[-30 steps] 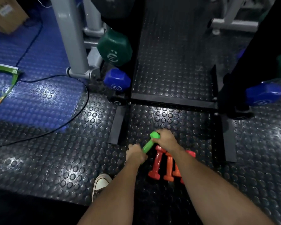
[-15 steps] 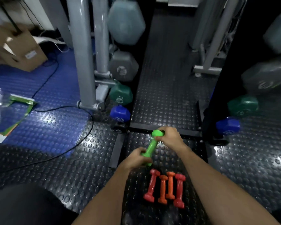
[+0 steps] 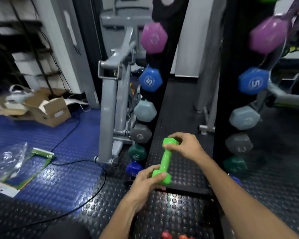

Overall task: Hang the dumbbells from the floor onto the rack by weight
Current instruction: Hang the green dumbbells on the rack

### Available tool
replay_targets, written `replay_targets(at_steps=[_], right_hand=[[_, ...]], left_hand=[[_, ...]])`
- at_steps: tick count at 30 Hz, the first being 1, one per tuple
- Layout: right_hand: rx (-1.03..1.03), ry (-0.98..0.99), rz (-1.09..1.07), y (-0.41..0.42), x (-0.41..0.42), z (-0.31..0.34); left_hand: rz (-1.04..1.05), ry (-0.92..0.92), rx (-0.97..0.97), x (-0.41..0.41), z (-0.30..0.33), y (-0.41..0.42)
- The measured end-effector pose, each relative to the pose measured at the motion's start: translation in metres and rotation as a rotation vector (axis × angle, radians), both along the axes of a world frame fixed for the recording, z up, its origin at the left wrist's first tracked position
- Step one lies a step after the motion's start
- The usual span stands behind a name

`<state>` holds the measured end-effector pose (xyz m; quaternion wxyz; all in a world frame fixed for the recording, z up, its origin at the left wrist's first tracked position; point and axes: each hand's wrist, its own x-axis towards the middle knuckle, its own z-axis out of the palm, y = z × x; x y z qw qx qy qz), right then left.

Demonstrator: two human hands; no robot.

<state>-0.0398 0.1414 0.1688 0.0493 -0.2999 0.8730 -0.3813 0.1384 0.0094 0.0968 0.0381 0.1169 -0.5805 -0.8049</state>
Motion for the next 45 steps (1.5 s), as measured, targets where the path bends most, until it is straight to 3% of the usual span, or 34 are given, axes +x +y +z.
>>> replay_targets(at_steps=[4, 8, 10, 14, 19, 24, 30, 36, 45], right_hand=[[-0.238, 0.102, 0.078, -0.011, 0.002, 0.082], [-0.595, -0.025, -0.003, -0.027, -0.003, 0.147], [-0.669, -0.033, -0.058, -0.033, -0.007, 0.172], [-0.676, 0.017, -0.095, -0.043, -0.011, 0.215], [-0.689, -0.074, -0.020, -0.055, -0.008, 0.251], [-0.639, -0.014, -0.010, -0.060, -0.012, 0.261], [-0.519, 0.044, -0.041, -0.058, -0.022, 0.257], [-0.552, 0.028, -0.020, -0.053, -0.024, 0.253], [-0.595, 0.015, 0.017, -0.051, -0.034, 0.249]], left_hand=[[0.058, 0.149, 0.008, 0.002, 0.082, -0.001], [0.104, 0.283, -0.036, 0.004, 0.162, -0.005], [0.122, 0.326, -0.071, 0.008, 0.196, -0.008], [0.161, 0.413, -0.110, 0.014, 0.249, -0.013], [0.260, 0.487, -0.137, 0.000, 0.310, -0.023], [0.423, 0.437, -0.174, -0.050, 0.380, -0.050], [0.559, 0.387, -0.347, -0.109, 0.444, -0.079], [0.521, 0.344, -0.548, -0.159, 0.451, -0.078], [0.446, 0.368, -0.934, -0.172, 0.451, -0.070]])
